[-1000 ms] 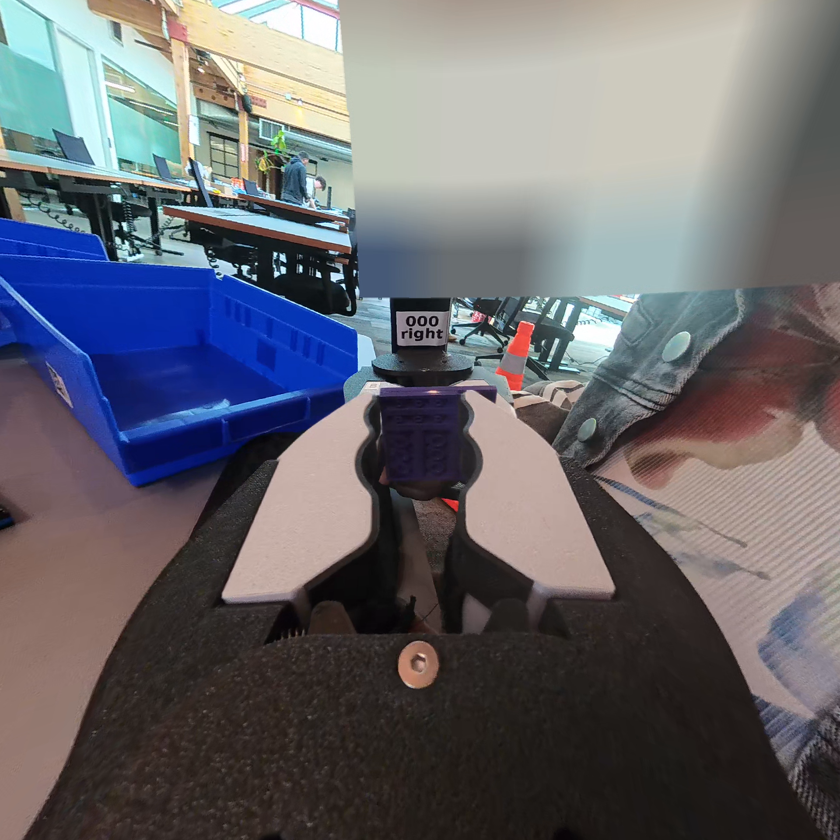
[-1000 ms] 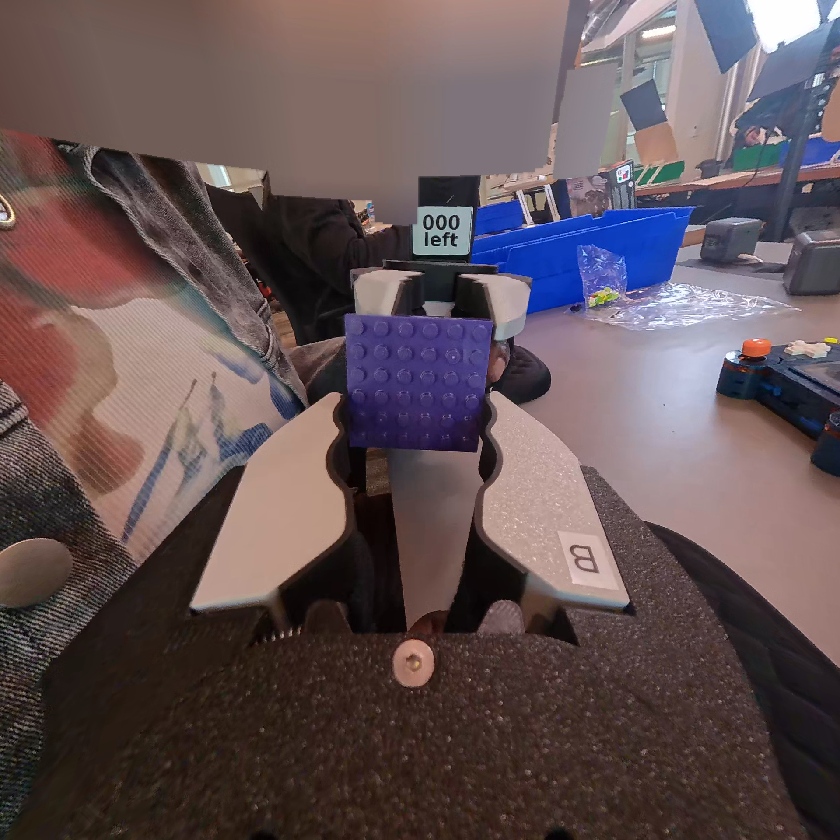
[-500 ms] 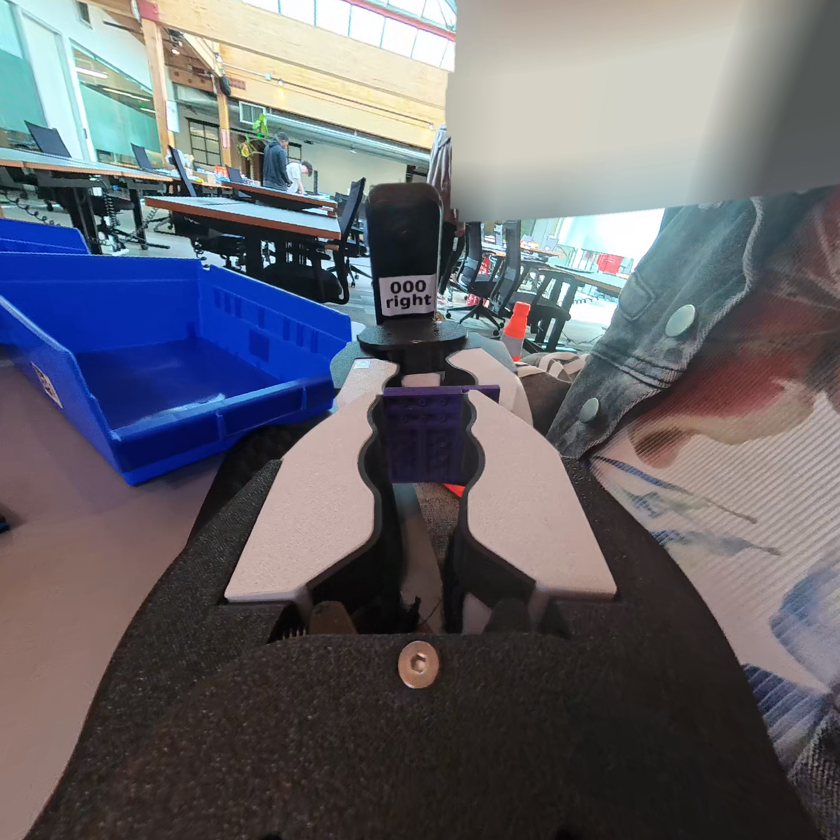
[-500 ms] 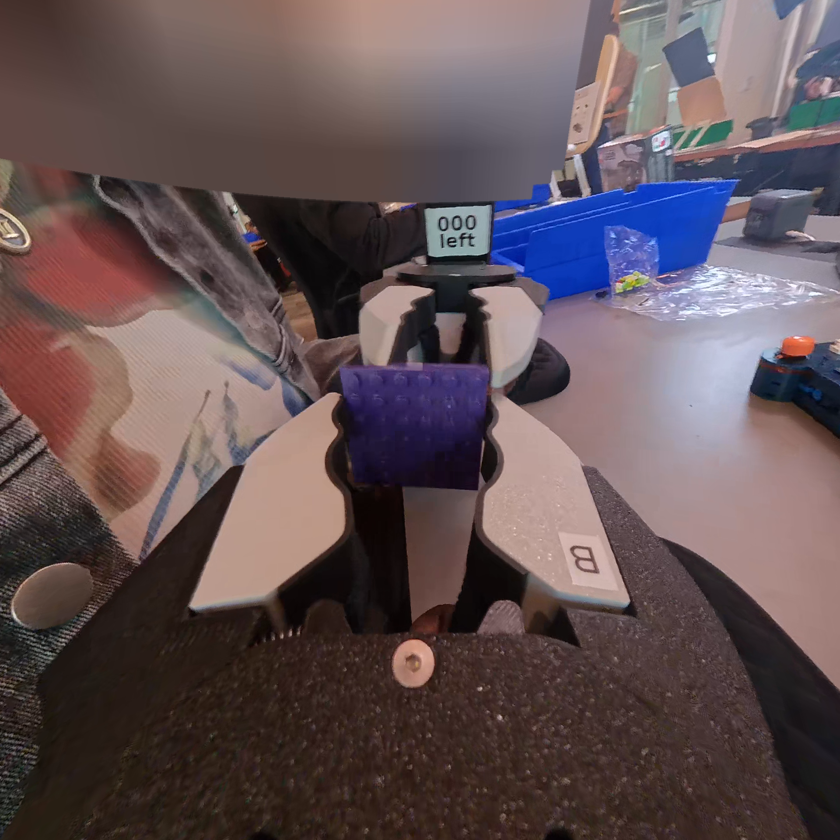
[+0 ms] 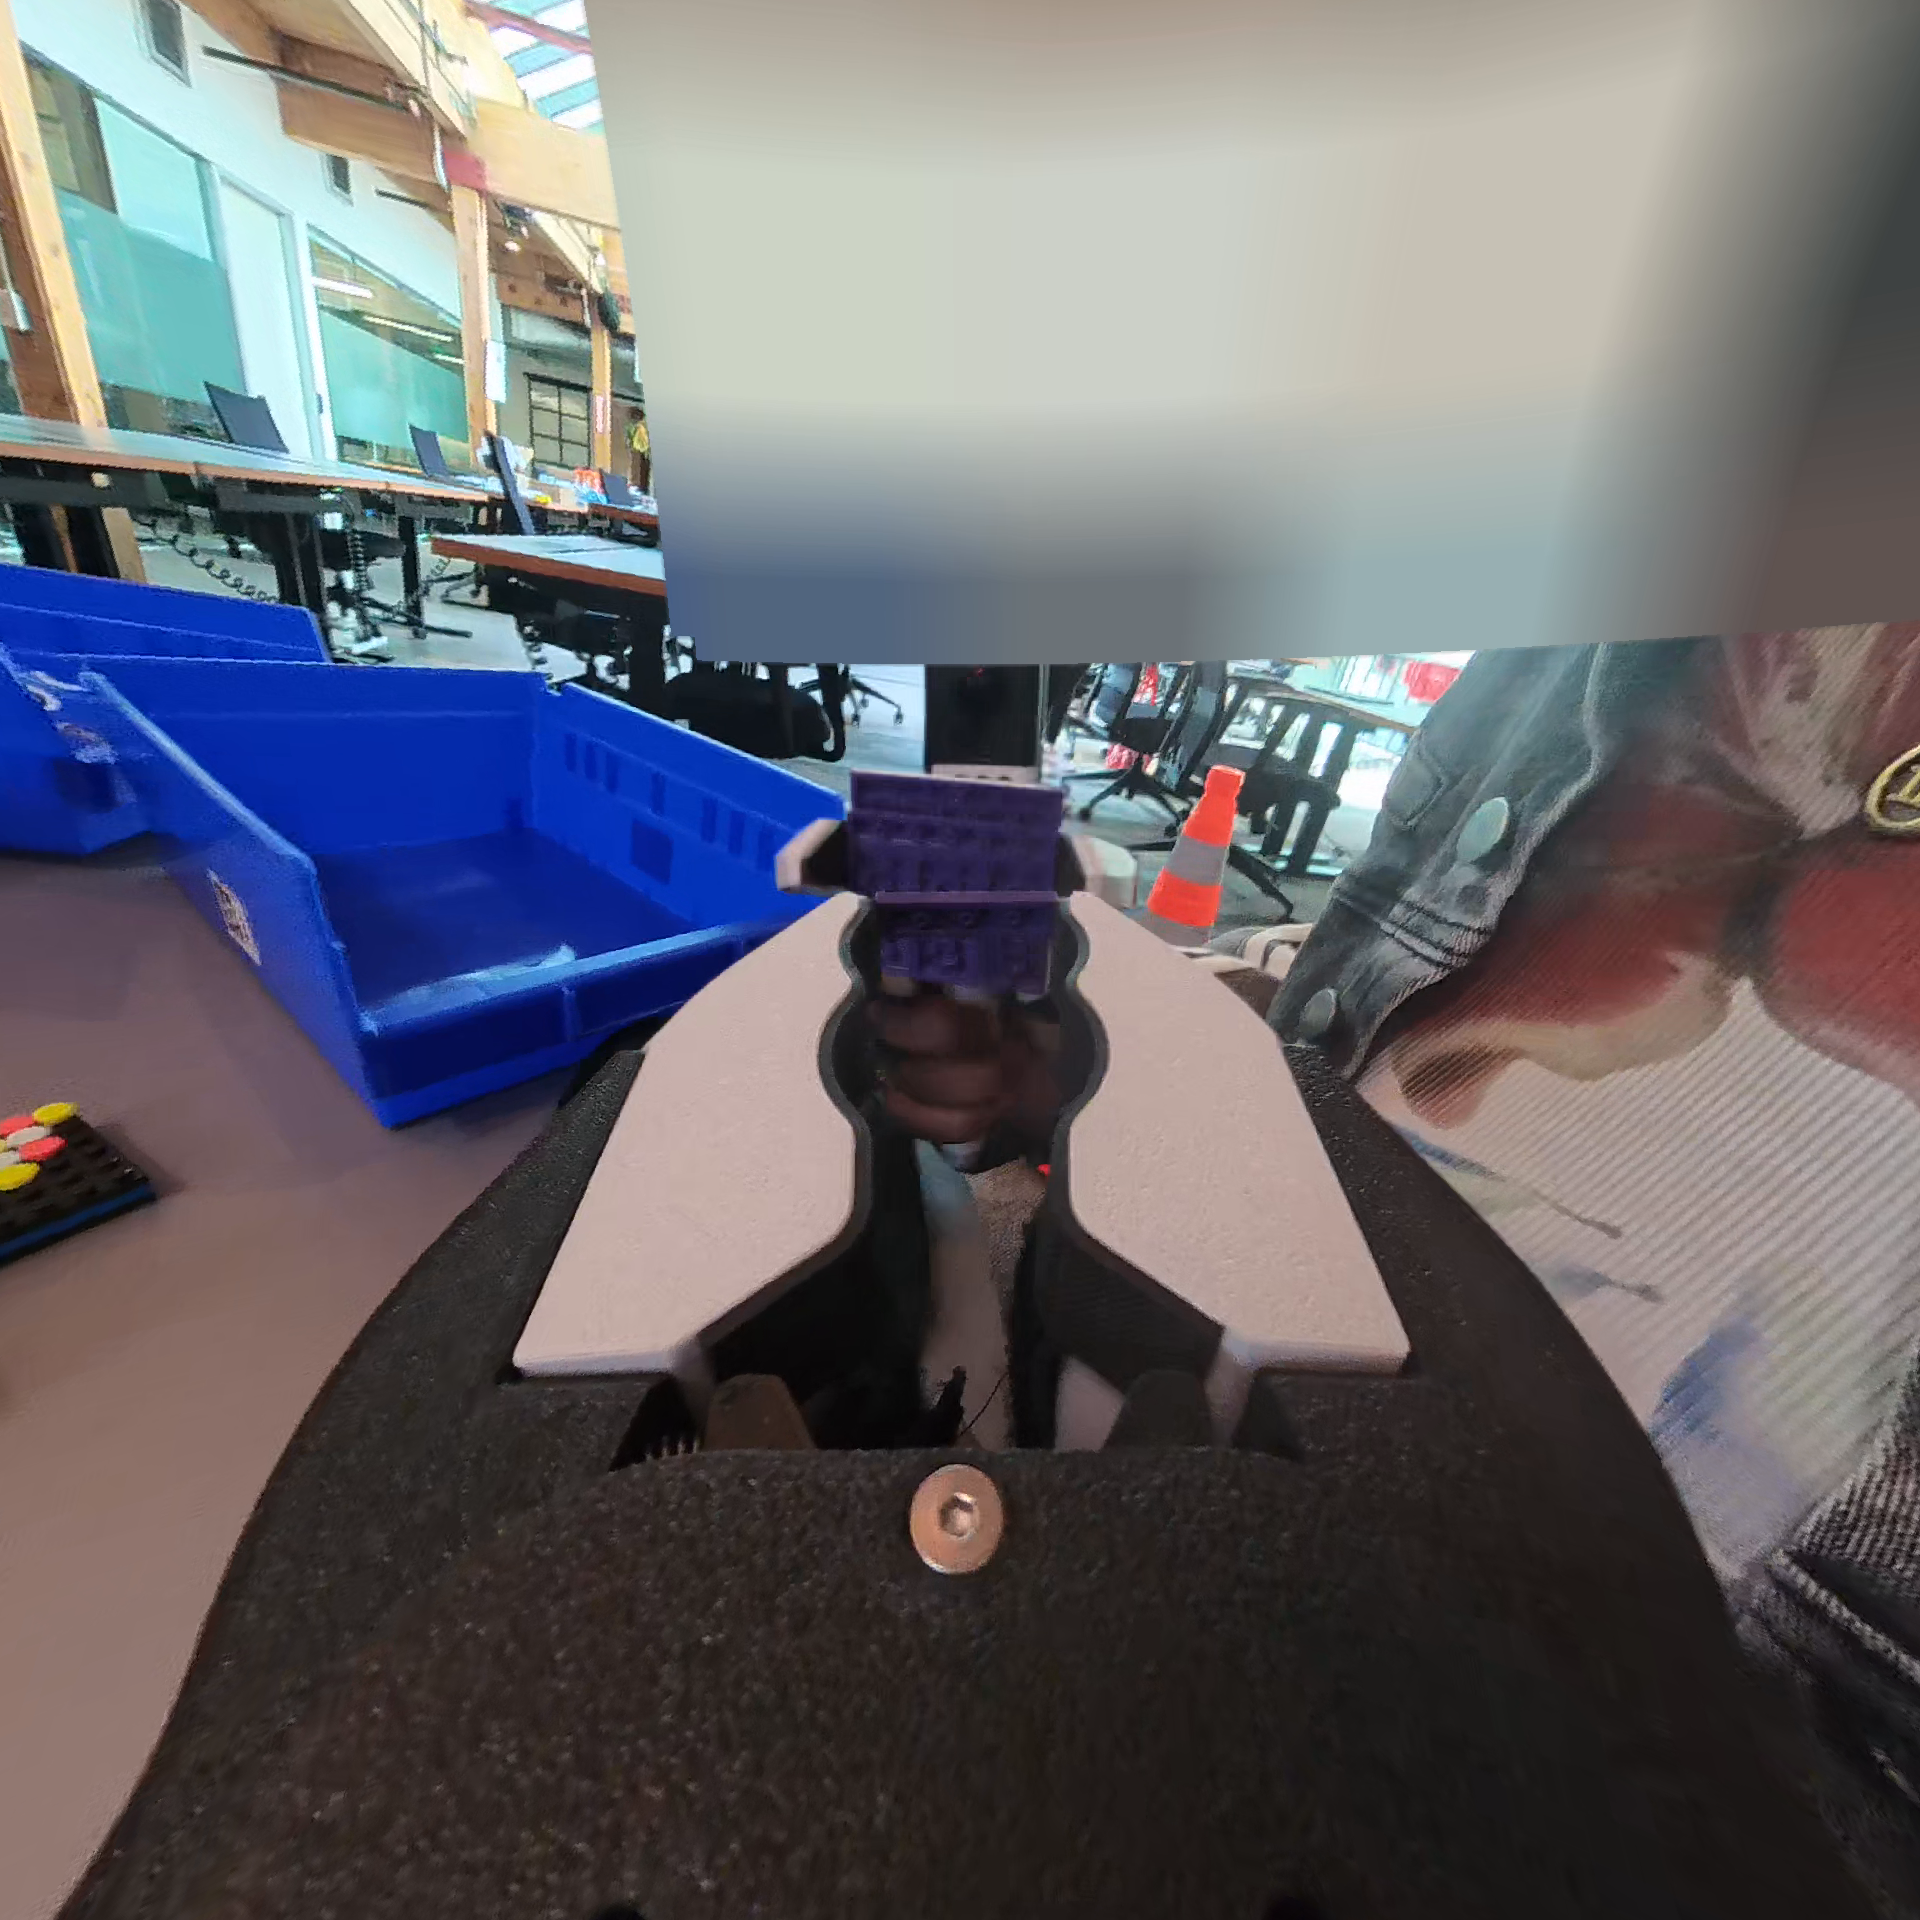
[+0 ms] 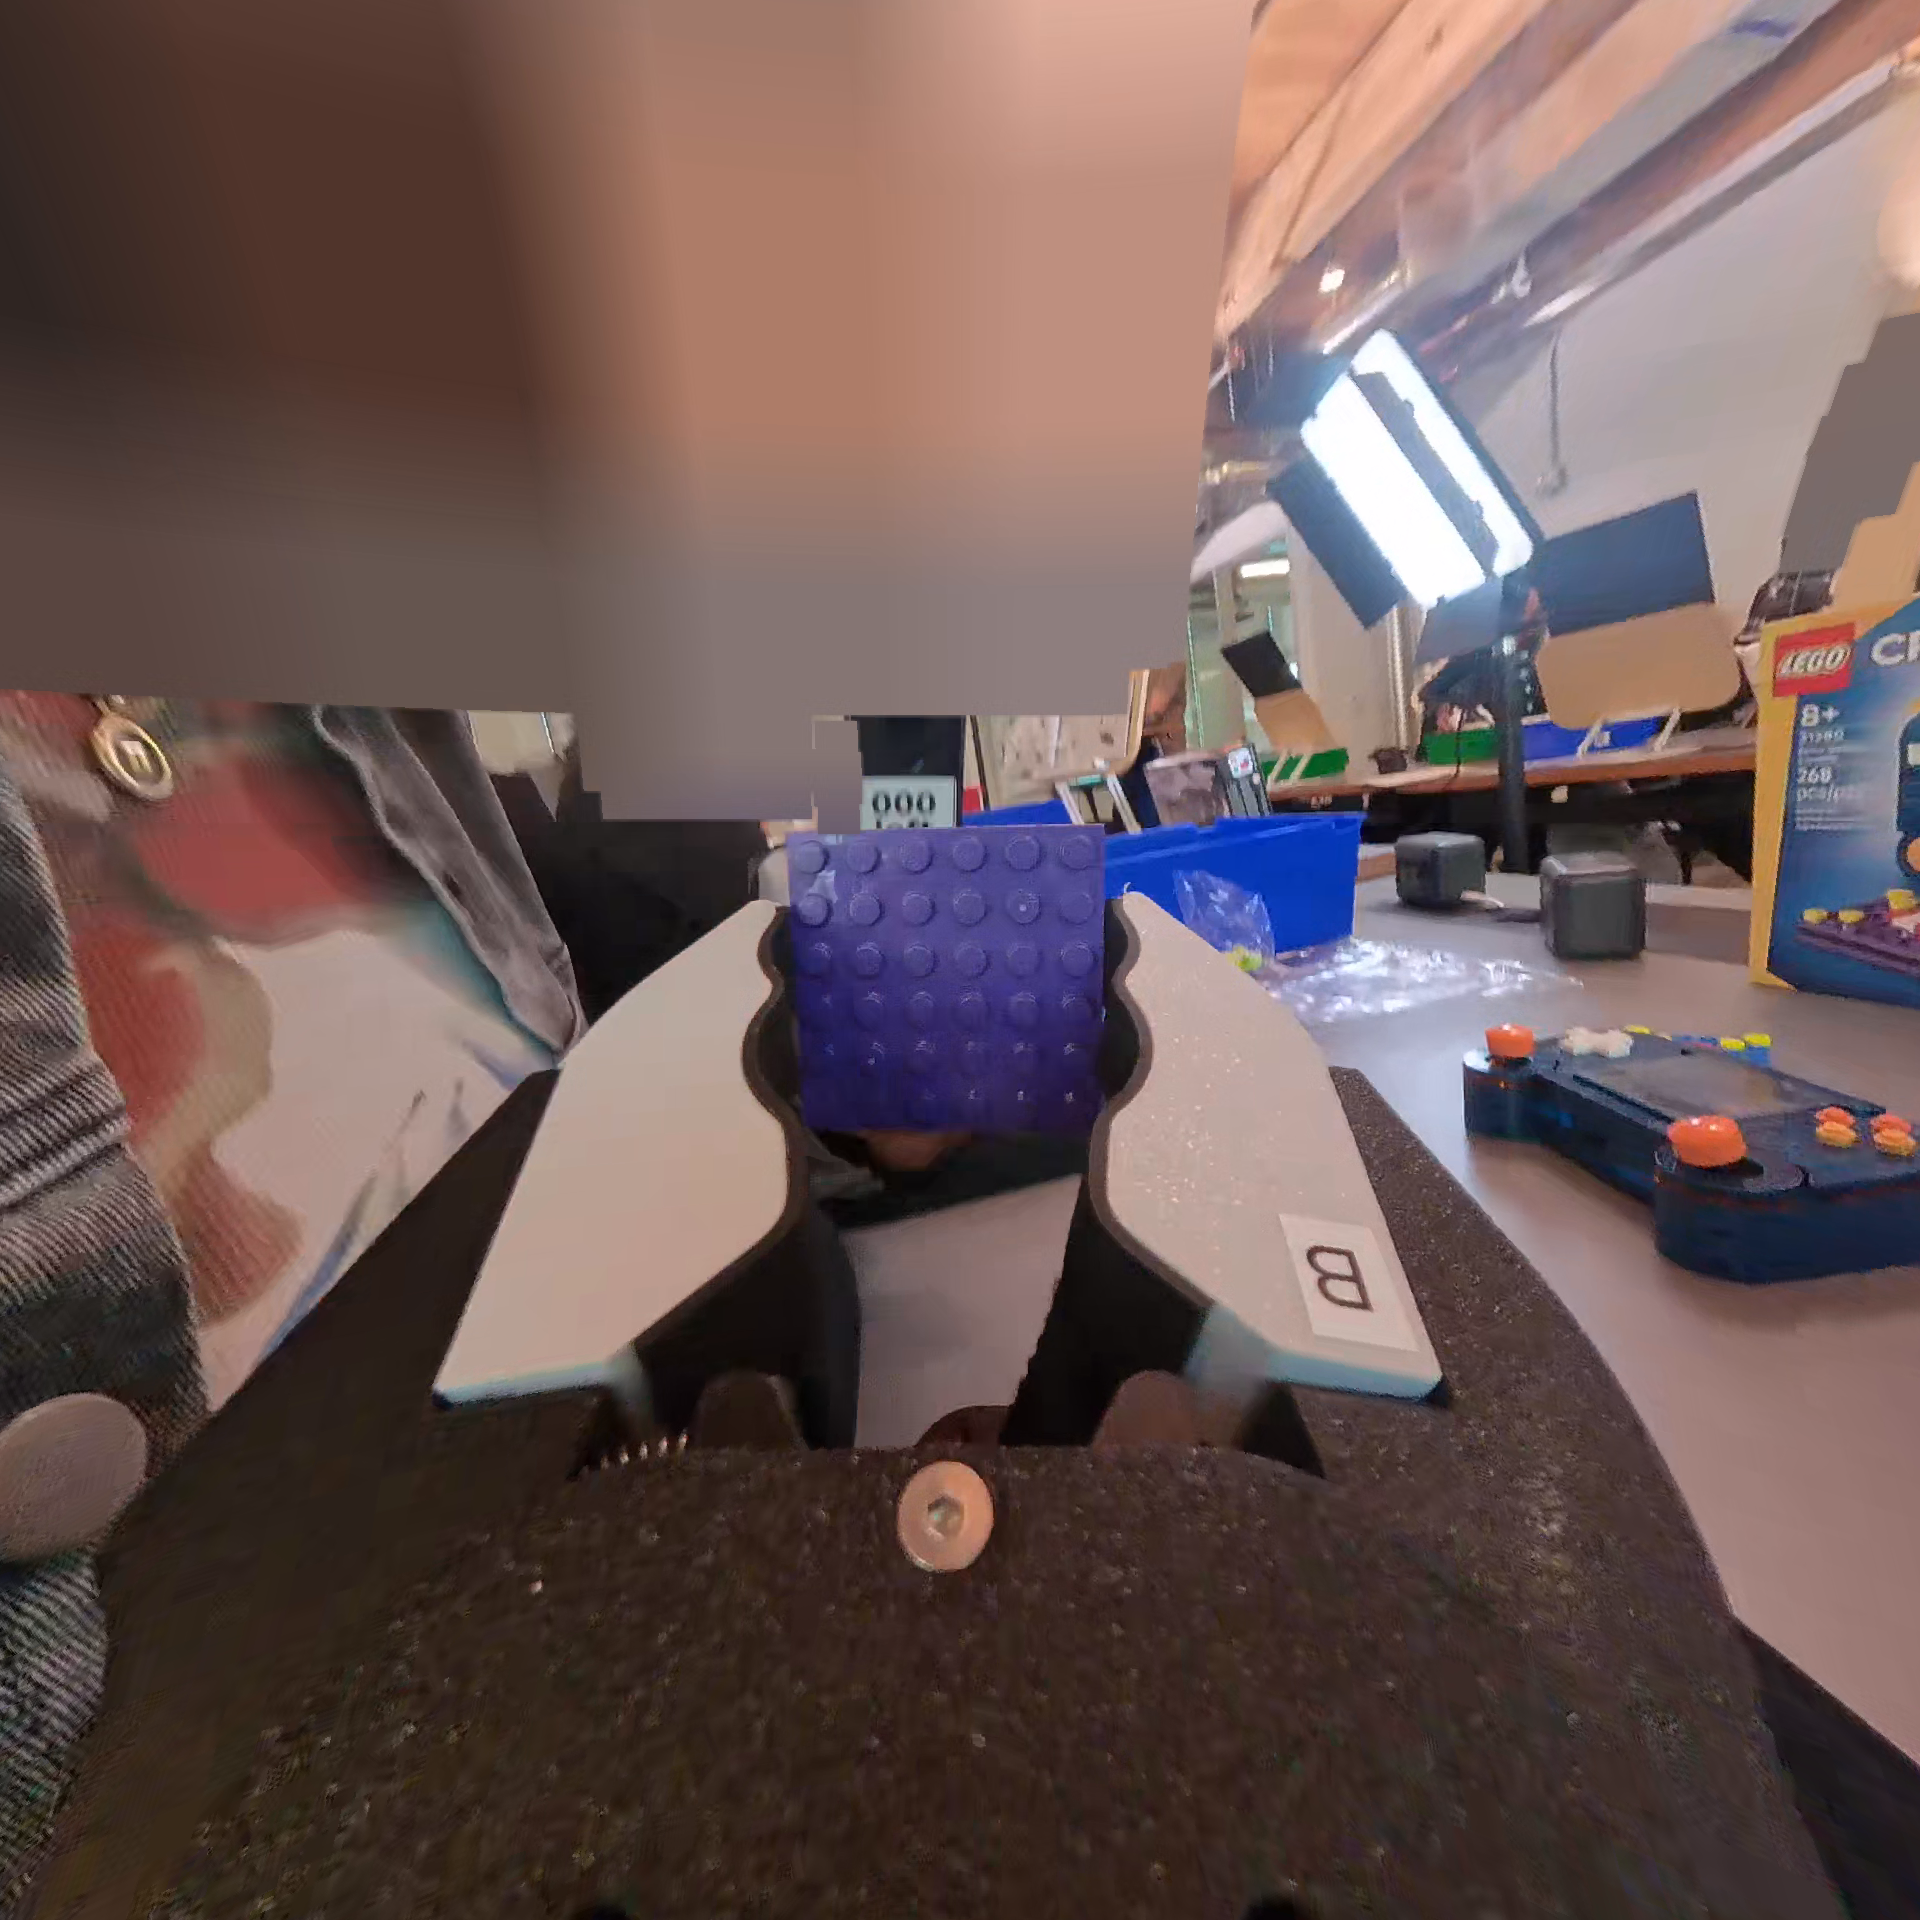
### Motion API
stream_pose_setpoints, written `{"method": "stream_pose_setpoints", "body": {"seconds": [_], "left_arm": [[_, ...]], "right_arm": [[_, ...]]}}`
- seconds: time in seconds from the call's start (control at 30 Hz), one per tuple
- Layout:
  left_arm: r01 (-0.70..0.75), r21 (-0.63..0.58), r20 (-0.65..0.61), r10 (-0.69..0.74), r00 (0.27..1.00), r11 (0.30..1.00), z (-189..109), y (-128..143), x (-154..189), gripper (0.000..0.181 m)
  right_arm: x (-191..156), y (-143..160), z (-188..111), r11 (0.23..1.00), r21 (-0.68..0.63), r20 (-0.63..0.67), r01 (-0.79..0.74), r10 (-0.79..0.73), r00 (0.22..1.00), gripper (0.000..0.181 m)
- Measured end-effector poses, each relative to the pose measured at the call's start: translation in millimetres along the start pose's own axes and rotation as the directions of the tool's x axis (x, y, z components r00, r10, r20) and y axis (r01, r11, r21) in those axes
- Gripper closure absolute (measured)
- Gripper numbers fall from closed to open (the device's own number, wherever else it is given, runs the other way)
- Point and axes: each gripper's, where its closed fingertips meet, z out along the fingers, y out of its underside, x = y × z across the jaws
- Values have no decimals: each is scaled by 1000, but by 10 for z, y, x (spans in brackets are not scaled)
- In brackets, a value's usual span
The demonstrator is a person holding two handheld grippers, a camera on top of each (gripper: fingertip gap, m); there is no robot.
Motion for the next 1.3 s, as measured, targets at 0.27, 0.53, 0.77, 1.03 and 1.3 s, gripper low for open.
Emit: {"method": "stream_pose_setpoints", "body": {"seconds": [0.27,0.53,0.77,1.03,1.3], "left_arm": [[-119,-158,396,173,902,980,-805,-133,-547,150],[135,-290,957,289,22,948,-3972,-969,-1186,150],[389,-43,998,53,-15,920,-4804,-565,-1452,150],[364,22,1000,-16,-21,931,-4865,-564,-1463,131],[325,46,997,-65,48,945,-4759,-676,-1468,113]], "right_arm": [[91,134,-41,993,-110,27,35,-32,999,125],[136,149,-47,993,-109,-10,38,-40,999,125],[168,159,-42,993,-115,-22,13,-16,1000,125],[183,180,-31,992,-129,-27,4,-7,1000,125],[188,183,-28,991,-130,-31,2,-6,1000,125]]}}
